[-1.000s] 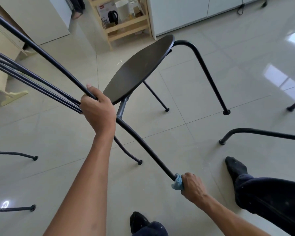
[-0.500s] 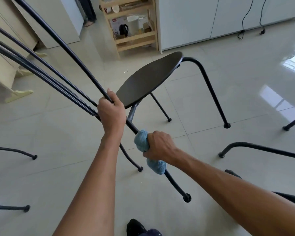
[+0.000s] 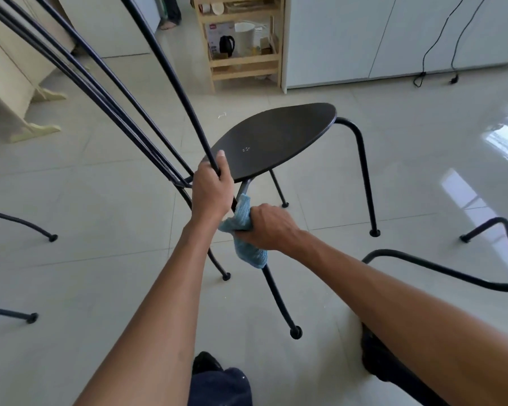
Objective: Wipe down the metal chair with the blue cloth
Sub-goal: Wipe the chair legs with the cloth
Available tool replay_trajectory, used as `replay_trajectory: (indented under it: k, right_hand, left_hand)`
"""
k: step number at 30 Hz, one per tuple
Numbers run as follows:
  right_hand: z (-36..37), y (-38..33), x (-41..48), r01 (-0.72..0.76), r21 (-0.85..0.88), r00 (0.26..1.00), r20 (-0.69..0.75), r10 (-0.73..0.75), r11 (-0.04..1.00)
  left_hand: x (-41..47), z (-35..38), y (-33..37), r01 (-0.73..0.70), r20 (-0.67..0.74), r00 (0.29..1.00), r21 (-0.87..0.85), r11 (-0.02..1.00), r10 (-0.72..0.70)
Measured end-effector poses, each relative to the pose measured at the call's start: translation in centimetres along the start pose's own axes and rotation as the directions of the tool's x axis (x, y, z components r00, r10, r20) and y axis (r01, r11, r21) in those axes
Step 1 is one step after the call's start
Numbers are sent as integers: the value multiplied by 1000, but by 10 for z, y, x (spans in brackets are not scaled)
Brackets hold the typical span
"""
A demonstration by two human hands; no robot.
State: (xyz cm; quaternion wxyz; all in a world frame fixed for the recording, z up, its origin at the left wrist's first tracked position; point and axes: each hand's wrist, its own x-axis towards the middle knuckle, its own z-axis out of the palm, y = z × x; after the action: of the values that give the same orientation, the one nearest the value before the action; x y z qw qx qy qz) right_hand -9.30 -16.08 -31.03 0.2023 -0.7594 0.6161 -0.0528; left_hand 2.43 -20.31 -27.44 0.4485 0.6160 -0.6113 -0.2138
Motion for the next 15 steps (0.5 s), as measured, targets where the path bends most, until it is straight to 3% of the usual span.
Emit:
replay_trajectory:
  k: [15]
  right_hand:
    - [39, 26, -78, -175, 75, 985, 5, 175, 982]
  left_hand:
    - [-80, 18, 33, 13, 281, 957, 198, 980, -70]
